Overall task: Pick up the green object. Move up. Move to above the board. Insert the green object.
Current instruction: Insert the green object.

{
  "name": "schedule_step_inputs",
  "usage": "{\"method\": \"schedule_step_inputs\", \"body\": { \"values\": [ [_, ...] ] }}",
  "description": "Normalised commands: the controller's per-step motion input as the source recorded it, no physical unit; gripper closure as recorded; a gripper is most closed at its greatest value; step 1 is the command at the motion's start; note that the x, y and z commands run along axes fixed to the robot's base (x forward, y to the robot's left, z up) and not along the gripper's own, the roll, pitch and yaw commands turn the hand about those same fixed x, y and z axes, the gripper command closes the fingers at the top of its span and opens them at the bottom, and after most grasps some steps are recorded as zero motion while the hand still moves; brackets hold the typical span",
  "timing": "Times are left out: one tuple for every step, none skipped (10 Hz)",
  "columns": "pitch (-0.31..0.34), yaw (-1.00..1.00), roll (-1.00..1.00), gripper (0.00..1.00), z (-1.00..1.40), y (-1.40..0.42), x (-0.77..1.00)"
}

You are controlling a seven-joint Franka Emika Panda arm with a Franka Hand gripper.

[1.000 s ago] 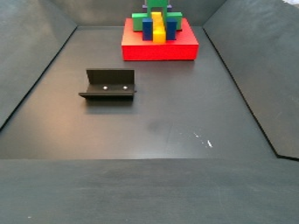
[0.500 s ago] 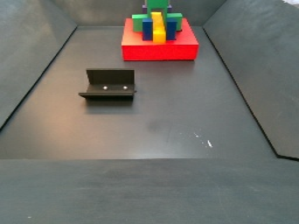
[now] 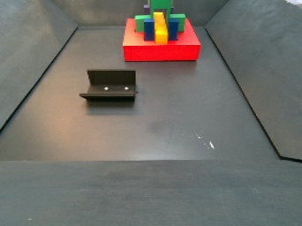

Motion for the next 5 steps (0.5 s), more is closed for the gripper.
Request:
{"method": "schedule_step_inputs", "body": {
  "values": [
    [-0.044, -0.01, 0.0, 1.0, -0.18, 0.0, 0.0],
    [-0.043, 0.0, 0.0, 1.0, -0.15, 0.0, 0.03],
    [-0.036, -0.02, 0.0, 1.0, -0.15, 0.01, 0.14],
    [-0.019, -0.03, 0.0, 1.0, -0.16, 0.07, 0.13],
    [-0.076, 0.0, 0.0, 1.0, -0.3, 0.02, 0.0]
  ]
}}
